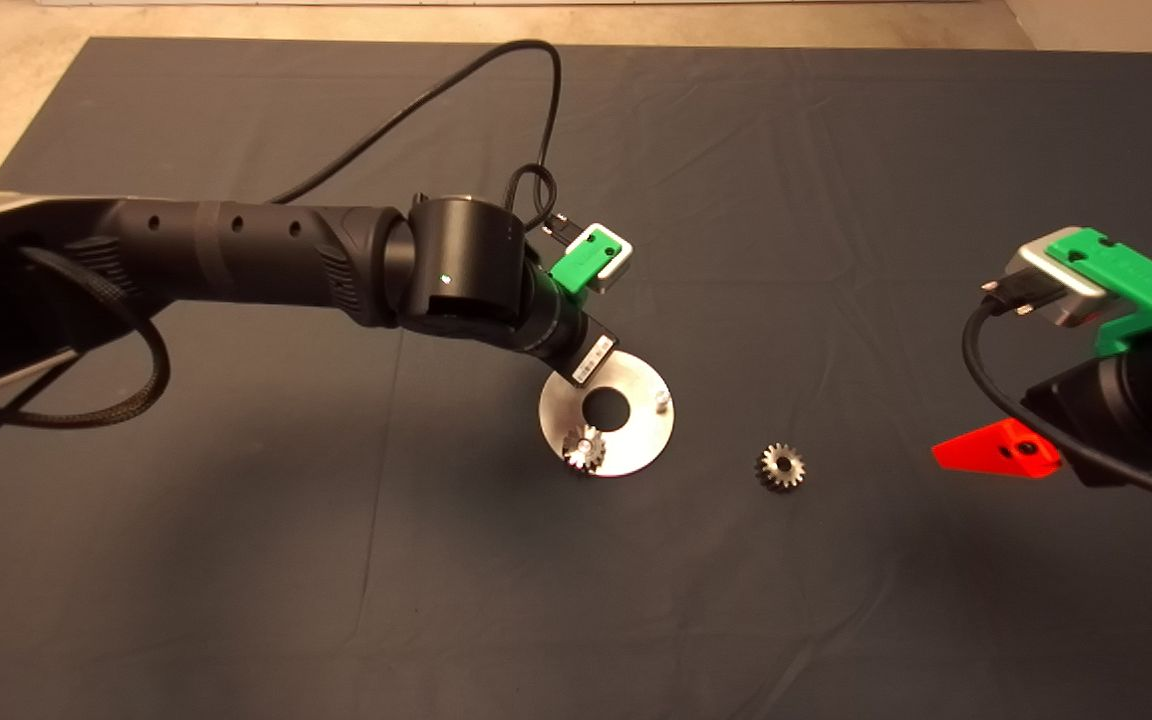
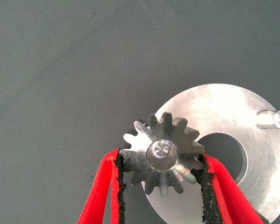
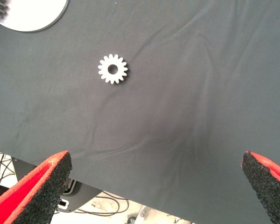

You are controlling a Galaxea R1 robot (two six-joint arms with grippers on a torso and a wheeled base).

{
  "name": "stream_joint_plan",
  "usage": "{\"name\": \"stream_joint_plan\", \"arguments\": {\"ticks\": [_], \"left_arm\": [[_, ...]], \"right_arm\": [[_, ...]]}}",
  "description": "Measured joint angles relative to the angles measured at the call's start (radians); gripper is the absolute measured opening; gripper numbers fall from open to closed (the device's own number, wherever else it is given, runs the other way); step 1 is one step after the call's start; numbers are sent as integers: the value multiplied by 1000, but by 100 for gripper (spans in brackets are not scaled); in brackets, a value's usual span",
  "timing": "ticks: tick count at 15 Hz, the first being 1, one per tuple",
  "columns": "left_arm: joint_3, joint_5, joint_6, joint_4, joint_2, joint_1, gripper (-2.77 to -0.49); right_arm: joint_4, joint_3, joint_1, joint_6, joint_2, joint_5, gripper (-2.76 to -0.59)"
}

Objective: Install three planetary gears onto the carrier pins

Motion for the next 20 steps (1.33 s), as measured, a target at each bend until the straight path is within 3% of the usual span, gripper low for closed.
{"name": "stream_joint_plan", "arguments": {"ticks": [9, 13, 20], "left_arm": [[0, 0, 0, 0, -1, 0, -249], [0, 1, 0, -1, -1, 19, -249], [0, 0, 0, 0, -1, 20, -249]], "right_arm": [[1, 0, 0, 0, -3, 0, -63], [1, 0, 0, 0, -3, 0, -63], [1, 0, 0, 0, -3, 0, -63]]}}
